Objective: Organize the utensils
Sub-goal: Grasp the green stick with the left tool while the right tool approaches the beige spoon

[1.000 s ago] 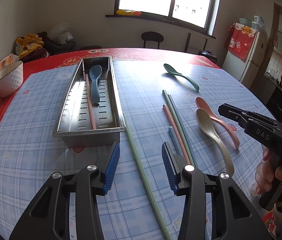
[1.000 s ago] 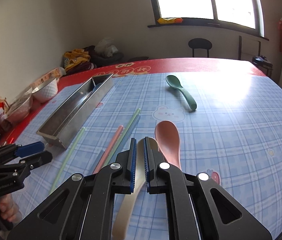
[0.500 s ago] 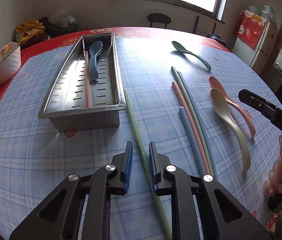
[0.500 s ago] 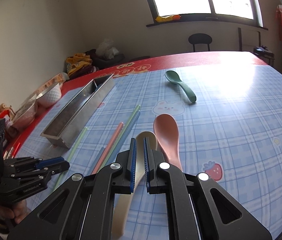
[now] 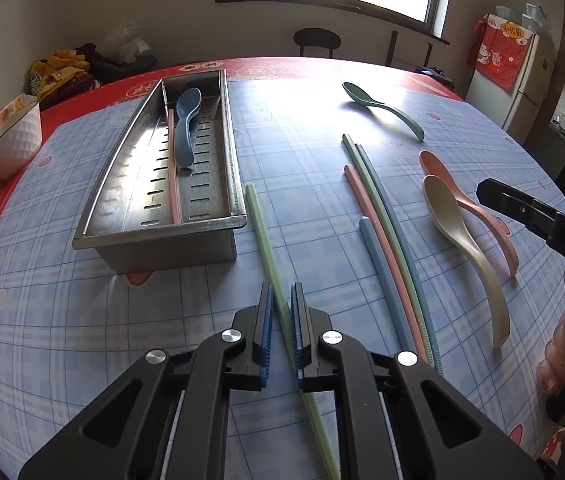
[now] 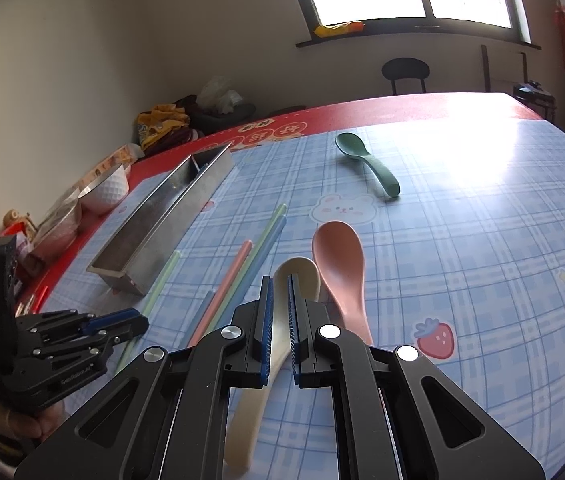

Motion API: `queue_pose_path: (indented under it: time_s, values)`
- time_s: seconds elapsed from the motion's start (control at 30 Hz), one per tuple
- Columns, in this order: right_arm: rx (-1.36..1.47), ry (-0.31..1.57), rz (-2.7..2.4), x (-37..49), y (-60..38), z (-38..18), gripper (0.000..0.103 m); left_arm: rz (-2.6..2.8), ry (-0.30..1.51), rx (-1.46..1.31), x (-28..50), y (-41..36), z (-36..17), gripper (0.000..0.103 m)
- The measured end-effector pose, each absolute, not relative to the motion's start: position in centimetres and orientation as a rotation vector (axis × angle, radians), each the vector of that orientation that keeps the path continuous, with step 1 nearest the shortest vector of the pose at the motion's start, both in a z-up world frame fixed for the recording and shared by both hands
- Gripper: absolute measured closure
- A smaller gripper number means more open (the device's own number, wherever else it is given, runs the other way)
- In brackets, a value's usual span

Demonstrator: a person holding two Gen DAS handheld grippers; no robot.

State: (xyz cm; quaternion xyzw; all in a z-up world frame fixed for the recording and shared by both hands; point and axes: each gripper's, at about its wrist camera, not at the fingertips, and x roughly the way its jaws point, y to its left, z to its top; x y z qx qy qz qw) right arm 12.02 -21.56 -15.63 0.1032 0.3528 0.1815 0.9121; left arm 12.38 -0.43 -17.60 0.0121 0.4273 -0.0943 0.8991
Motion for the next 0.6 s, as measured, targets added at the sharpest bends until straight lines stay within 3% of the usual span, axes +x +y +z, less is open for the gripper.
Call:
queue_pose_path:
  time_s: [0.6]
  values:
    - [0.183,0.799,0.381,12.3,-21.3,-15.1,0.095,-0.258,0.771,-0.054,10.8,0.5,-16.0,0.097]
